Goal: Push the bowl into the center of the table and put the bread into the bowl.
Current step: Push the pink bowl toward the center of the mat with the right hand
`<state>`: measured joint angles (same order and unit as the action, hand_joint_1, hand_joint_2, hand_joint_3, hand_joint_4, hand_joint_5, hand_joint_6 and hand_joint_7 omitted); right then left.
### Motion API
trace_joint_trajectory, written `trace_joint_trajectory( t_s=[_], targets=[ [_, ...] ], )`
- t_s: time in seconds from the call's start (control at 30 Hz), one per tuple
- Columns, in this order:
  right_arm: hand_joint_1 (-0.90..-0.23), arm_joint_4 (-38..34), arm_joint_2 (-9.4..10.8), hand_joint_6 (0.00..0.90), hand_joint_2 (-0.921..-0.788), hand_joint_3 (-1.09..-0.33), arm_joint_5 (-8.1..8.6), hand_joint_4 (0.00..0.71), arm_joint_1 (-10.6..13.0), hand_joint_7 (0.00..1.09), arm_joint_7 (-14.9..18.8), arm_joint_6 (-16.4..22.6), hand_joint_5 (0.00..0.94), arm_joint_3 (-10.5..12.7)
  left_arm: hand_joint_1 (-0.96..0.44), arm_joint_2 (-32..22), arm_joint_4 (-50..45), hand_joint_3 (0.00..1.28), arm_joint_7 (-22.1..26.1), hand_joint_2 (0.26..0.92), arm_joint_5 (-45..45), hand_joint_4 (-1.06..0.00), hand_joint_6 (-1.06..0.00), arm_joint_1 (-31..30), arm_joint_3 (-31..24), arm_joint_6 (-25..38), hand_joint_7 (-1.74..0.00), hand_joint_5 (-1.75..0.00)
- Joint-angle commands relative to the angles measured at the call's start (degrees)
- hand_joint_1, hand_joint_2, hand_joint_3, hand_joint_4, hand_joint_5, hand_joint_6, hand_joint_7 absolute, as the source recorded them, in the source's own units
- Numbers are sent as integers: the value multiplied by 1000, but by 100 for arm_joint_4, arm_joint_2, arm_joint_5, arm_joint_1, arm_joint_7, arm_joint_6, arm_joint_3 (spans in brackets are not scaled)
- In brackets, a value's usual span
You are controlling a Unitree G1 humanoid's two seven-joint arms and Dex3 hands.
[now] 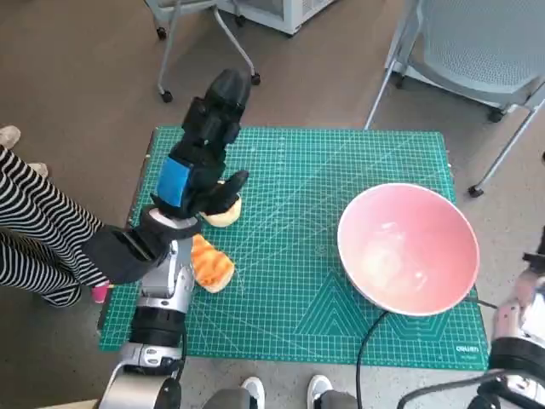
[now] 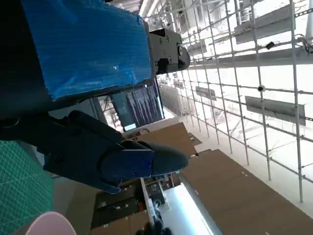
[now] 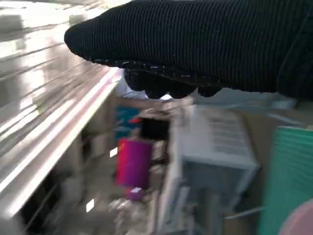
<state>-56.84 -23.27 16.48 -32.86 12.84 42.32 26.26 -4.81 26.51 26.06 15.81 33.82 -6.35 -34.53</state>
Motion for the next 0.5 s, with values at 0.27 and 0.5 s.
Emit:
trace_joint_trajectory(
  t_s=[0.27, 0.5],
  targets=[
    [-499, -1309, 0, 1, -921, -919, 55, 2, 10, 342, 163, -306, -1, 110, -620, -81, -43, 400, 75, 921, 48, -49, 1, 86, -53, -13, -310, -1],
    [-492, -1523, 264, 5, -921, -945, 57, 1, -24, 345, 203, -513, 0, 90, -620, -127, -104, 399, 98, 921, 43, -48, 1, 74, -56, 21, -310, 0]
  ],
)
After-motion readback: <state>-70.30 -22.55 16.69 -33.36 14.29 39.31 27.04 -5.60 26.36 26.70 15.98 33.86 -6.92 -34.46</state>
